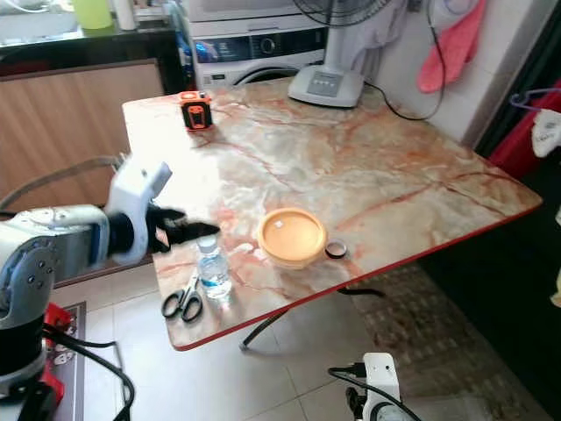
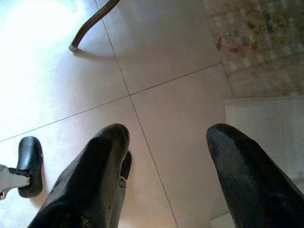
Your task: Restocking fridge
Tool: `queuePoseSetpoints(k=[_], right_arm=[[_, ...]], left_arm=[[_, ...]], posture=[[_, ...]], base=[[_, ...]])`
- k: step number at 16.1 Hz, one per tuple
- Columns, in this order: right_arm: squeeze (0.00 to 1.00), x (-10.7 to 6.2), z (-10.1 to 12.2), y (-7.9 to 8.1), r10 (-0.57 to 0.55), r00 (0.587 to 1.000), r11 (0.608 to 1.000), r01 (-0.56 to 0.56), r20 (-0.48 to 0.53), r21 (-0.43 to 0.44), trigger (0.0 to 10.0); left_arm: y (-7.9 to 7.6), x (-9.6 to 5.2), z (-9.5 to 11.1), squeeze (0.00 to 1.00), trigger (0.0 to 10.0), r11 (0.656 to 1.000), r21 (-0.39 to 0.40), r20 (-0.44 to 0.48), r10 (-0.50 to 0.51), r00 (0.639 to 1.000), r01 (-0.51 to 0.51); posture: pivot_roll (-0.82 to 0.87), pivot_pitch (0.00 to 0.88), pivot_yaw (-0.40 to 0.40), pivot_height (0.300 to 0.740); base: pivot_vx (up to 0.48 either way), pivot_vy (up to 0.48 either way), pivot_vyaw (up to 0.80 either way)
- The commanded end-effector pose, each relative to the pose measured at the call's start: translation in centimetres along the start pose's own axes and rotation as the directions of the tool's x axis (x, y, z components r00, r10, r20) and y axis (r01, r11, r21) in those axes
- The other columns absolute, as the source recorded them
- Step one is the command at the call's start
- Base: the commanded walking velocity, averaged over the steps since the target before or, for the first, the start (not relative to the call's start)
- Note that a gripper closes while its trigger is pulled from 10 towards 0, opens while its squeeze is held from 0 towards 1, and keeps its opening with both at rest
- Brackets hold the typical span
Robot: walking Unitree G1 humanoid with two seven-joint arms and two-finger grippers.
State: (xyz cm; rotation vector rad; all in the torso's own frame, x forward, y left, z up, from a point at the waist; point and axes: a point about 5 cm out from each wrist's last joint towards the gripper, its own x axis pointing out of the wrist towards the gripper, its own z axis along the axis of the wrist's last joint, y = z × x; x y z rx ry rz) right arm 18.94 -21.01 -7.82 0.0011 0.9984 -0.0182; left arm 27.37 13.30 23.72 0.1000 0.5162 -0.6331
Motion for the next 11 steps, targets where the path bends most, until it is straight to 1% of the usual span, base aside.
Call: queuePoseSetpoints(k=[1, 2, 3, 4, 5, 6, 9, 10, 11], right_arm=[[0.00, 0.0, -0.2, 0.0, 0.001, 1.000, 1.000, -0.001, -0.014, 0.003, 10.0], [0.00, 0.0, -0.2, 0.0, 0.002, 1.000, 1.000, -0.002, -0.015, 0.004, 10.0], [0.00, 0.0, -0.2, 0.1, 0.002, 1.000, 1.000, -0.002, -0.015, 0.004, 10.0], [0.00, 0.0, -0.2, 0.1, 0.002, 1.000, 1.000, -0.002, -0.013, 0.008, 10.0], [0.00, 0.0, -0.3, 0.1, 0.000, 1.000, 1.000, 0.000, -0.013, 0.011, 10.0], [0.00, 0.0, -0.3, 0.1, 0.000, 1.000, 1.000, 0.000, -0.013, 0.011, 10.0], [0.00, 0.0, -0.4, 0.1, 0.002, 1.000, 1.000, -0.001, -0.017, 0.009, 10.0], [0.00, 0.0, -0.4, 0.2, 0.003, 1.000, 1.000, -0.003, -0.019, 0.008, 10.0], [0.00, 0.0, -0.4, 0.2, 0.004, 1.000, 1.000, -0.004, -0.019, 0.008, 10.0]], left_arm=[[-0.6, -0.6, 0.6, 0.00, 10.0, 0.999, 0.015, 0.019, -0.034, 0.999, 0.034], [-0.8, -0.7, 0.8, 0.00, 10.0, 0.998, 0.020, 0.027, -0.062, 0.998, 0.061], [-0.8, -0.7, 0.9, 0.00, 10.0, 0.998, 0.022, 0.027, -0.062, 0.998, 0.061], [-0.9, -0.9, 1.2, 0.00, 10.0, 0.997, 0.047, 0.029, -0.070, 0.997, 0.069], [-0.9, -1.0, 1.4, 0.00, 10.0, 0.995, 0.080, 0.017, -0.054, 0.998, 0.053], [-0.6, -1.2, 1.3, 0.00, 10.0, 0.993, 0.116, -0.016, -0.017, 1.000, 0.019], [0.1, -1.4, 1.0, 0.00, 10.0, 0.994, 0.103, -0.031, 0.023, 0.999, -0.020], [0.5, -1.3, 0.7, 1.00, 10.0, 0.993, 0.105, -0.052, 0.053, 0.997, -0.047], [0.5, -1.2, 0.6, 1.00, 10.0, 0.994, 0.100, -0.056, 0.054, 0.997, -0.049]], posture=[[0.08, 0.013, -0.053, 0.740], [0.08, 0.013, -0.053, 0.740], [0.08, 0.013, -0.050, 0.740], [0.08, 0.013, -0.050, 0.740], [0.07, 0.010, -0.043, 0.740], [0.07, 0.010, -0.043, 0.740], [0.08, 0.010, -0.038, 0.740], [0.07, 0.007, -0.037, 0.740], [0.07, 0.006, -0.037, 0.740]], base=[[0.000, 0.000, 0.00], [0.000, 0.000, 0.00], [0.000, 0.000, 0.00], [0.000, 0.000, 0.00], [0.000, 0.000, 0.00], [0.000, 0.000, 0.00], [0.000, 0.000, 0.00], [0.000, 0.000, 0.00], [0.000, 0.000, 0.00]])
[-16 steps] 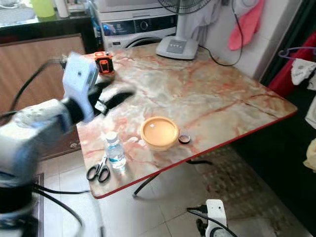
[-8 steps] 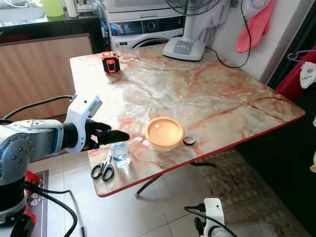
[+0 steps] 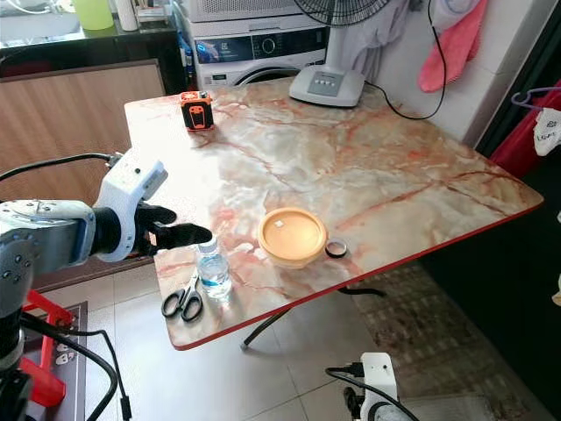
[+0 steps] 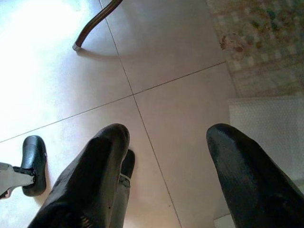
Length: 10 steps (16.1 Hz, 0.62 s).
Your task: Restocking fridge
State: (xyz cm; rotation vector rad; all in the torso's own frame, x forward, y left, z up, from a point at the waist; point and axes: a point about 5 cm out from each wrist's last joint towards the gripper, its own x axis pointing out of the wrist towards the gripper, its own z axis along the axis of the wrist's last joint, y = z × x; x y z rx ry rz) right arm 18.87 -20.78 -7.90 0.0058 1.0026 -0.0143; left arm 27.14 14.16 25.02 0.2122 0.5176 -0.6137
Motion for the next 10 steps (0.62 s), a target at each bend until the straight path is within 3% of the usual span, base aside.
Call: queuePoseSetpoints(k=[1, 2, 10], right_arm=[[0.00, 0.0, -0.4, -0.1, -0.002, 1.000, 1.000, 0.002, -0.016, 0.004, 10.0], [0.00, 0.0, -0.4, -0.1, -0.002, 1.000, 1.000, 0.002, -0.016, 0.004, 10.0], [0.00, 0.0, -0.4, -0.1, -0.002, 1.000, 1.000, 0.002, -0.018, 0.004, 10.0]], left_arm=[[-0.1, 0.2, -0.2, 1.00, 10.0, 1.000, -0.018, -0.014, -0.013, 1.000, 0.013], [-0.2, 0.3, -0.3, 0.00, 10.0, 1.000, -0.008, -0.030, -0.030, 0.999, 0.029], [1.2, 2.0, -1.1, 0.00, 10.0, 0.999, -0.048, -0.083, -0.022, 0.996, 0.018]], posture=[[0.07, 0.006, -0.038, 0.740], [0.07, 0.003, -0.039, 0.740], [0.06, 0.005, -0.036, 0.740]], base=[[0.000, 0.000, 0.00], [0.000, 0.000, 0.00], [0.000, 0.000, 0.00]])
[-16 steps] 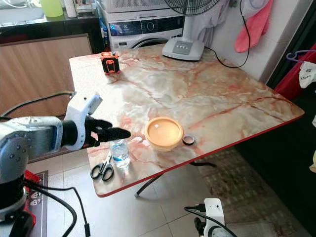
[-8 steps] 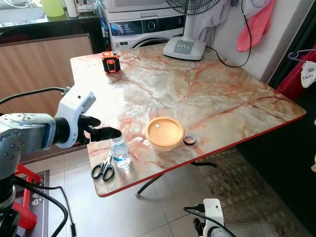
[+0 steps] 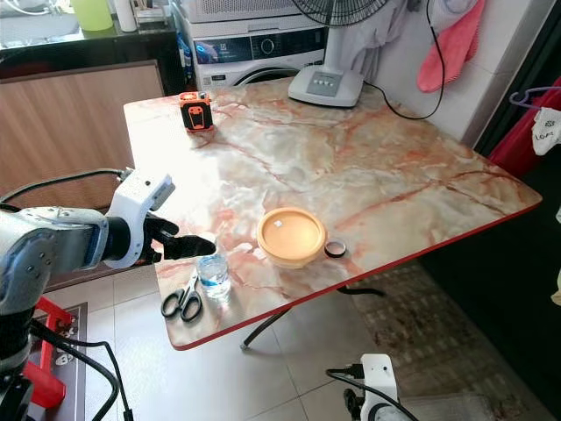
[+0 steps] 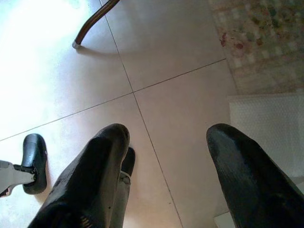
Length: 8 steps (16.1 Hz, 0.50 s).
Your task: Restocking fridge
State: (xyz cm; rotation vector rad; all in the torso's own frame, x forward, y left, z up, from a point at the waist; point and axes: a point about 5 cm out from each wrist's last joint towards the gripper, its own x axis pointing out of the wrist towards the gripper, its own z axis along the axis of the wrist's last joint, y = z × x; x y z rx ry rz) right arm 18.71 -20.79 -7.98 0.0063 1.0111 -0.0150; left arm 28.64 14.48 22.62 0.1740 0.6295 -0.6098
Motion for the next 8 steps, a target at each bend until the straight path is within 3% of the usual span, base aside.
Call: queuePoseSetpoints(k=[1, 3, 5, 8], right_arm=[[0.00, 0.0, -0.3, 0.0, -0.002, 1.000, 1.000, 0.002, -0.009, 0.005, 10.0], [0.00, 0.0, -0.2, 0.0, -0.003, 1.000, 1.000, 0.003, -0.008, 0.008, 10.0], [0.00, 0.0, -0.1, 0.0, 0.005, 1.000, 0.999, -0.006, -0.014, -0.046, 10.0], [0.00, 0.0, -0.1, 0.0, 0.005, 1.000, 1.000, -0.005, -0.012, -0.029, 10.0]], left_arm=[[0.2, -0.1, 0.5, 0.00, 10.0, 1.000, 0.016, 0.007, -0.003, 1.000, 0.003], [0.4, 0.3, 0.6, 0.00, 10.0, 0.999, 0.033, -0.005, -0.022, 1.000, 0.022], [0.4, 0.7, 0.8, 0.00, 10.0, 0.999, 0.039, 0.003, -0.031, 1.000, 0.031], [0.0, 1.0, 1.7, 0.00, 10.0, 0.996, 0.047, 0.030, -0.079, 0.996, 0.077]], posture=[[0.06, 0.005, -0.034, 0.740], [0.05, 0.008, -0.033, 0.740], [0.05, 0.010, -0.032, 0.740], [0.05, 0.011, -0.032, 0.740]], base=[[0.000, 0.000, 0.00], [0.000, 0.000, 0.00], [0.000, 0.000, 0.00], [0.000, 0.000, 0.00]])
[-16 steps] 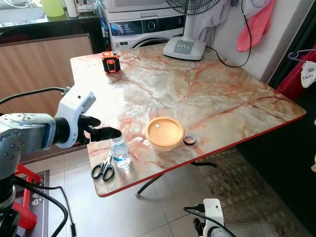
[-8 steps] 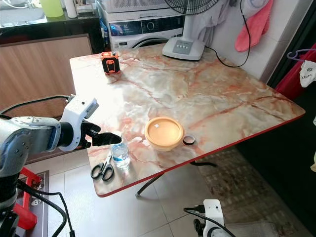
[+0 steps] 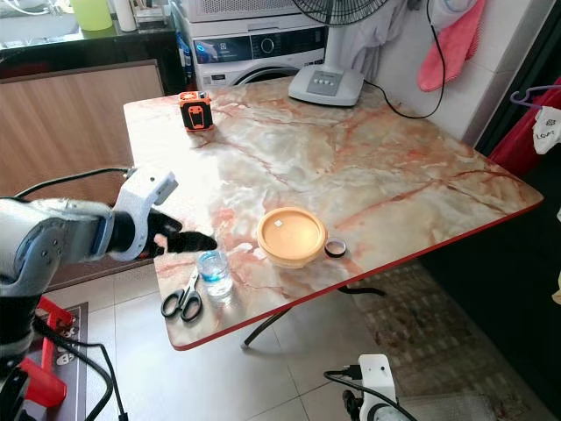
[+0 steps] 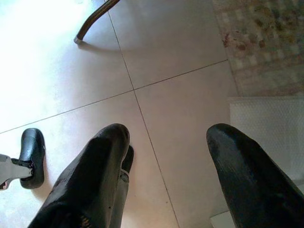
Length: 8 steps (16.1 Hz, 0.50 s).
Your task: Restocking fridge
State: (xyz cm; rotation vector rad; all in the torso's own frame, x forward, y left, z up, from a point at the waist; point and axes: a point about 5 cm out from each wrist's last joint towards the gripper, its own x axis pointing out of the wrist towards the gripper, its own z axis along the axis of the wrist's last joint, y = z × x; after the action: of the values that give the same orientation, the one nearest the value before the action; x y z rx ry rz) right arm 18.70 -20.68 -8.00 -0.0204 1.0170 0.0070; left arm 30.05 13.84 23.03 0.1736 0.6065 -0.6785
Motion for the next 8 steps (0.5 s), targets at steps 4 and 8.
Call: queuePoseSetpoints(k=[4, 8], right_arm=[[0.00, -0.01, -0.06, -0.09, -0.002, 1.000, 1.000, 0.002, -0.004, 0.003, 10.0], [0.00, -0.02, -0.07, -0.10, -0.001, 1.000, 1.000, 0.002, -0.005, 0.004, 10.0]], left_arm=[[-0.91, 0.70, 0.50, 0.00, 10.0, 0.997, 0.018, -0.002, -0.075, 0.997, 0.075], [-0.56, 1.10, 0.27, 0.00, 10.0, 0.995, 0.025, -0.035, -0.091, 0.995, 0.092]], posture=[[0.05, 0.012, -0.032, 0.740], [0.04, 0.014, -0.029, 0.740]], base=[[0.000, 0.000, 0.00], [0.000, 0.000, 0.00]])
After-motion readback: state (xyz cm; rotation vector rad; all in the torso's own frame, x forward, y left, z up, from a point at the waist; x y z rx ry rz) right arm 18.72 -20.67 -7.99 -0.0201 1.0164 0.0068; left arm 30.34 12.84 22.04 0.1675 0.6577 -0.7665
